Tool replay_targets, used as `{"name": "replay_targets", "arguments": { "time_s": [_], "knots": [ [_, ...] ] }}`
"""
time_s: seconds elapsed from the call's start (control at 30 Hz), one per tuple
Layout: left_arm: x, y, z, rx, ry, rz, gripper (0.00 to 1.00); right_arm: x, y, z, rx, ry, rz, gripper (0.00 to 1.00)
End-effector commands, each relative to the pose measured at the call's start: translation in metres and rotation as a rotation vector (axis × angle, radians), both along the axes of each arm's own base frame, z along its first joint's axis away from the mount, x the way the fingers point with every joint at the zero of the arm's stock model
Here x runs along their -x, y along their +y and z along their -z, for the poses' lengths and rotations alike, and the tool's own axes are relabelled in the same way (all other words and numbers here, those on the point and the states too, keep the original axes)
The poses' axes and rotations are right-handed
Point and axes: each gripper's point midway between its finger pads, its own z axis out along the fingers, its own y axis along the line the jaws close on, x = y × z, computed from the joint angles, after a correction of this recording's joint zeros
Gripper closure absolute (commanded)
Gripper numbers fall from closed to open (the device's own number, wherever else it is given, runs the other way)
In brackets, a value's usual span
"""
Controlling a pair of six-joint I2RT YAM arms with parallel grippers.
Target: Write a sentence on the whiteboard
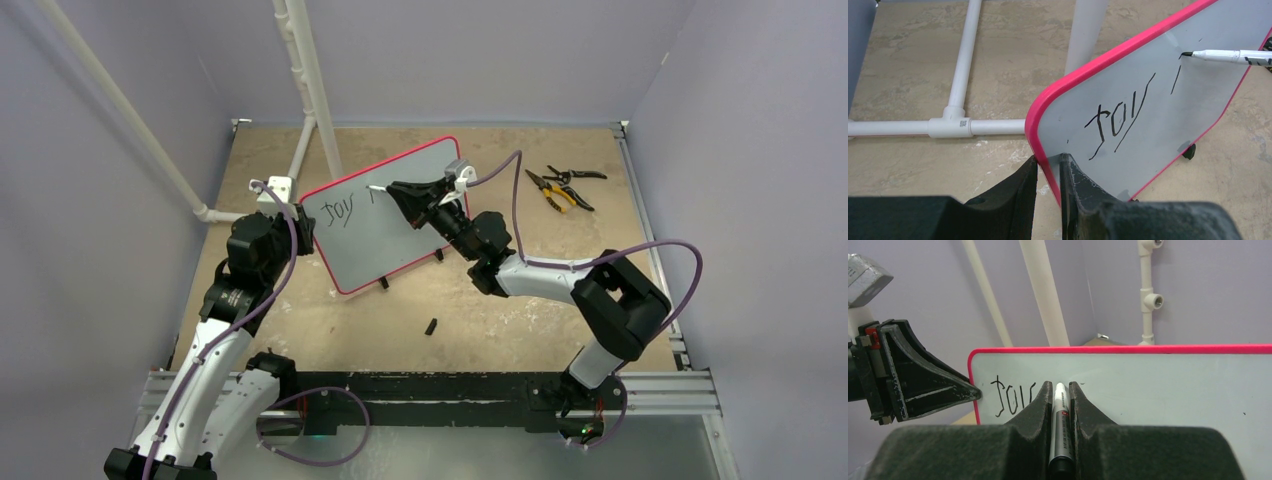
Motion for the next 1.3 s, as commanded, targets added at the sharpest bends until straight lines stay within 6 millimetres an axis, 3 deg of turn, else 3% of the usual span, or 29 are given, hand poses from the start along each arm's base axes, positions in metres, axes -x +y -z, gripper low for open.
{"name": "replay_targets", "arguments": {
  "time_s": [0.0,0.27,0.93,1.27],
  "knots": [
    [-0.004,-0.002,-0.014,0.007,-0.047,0.011,0.79,0.009,-0.013,-0.032,-0.065,-0.089,0.023,1.0],
    [-0.004,-0.002,-0.014,0.007,-0.047,0.012,0.79,0.008,-0.013,-0.01,-0.02,-0.04,0.021,1.0],
    [-0.004,-0.002,-0.014,0.005,-0.048,0.011,0.79,-0.012,-0.013,-0.006,0.005,-0.031,0.075,1.0],
    [-0.004,-0.002,-0.015,0.007,-0.051,0.012,0.79,-0.009,-0.019,0.027,0.026,0.044,0.079,1.0]
  ]
}}
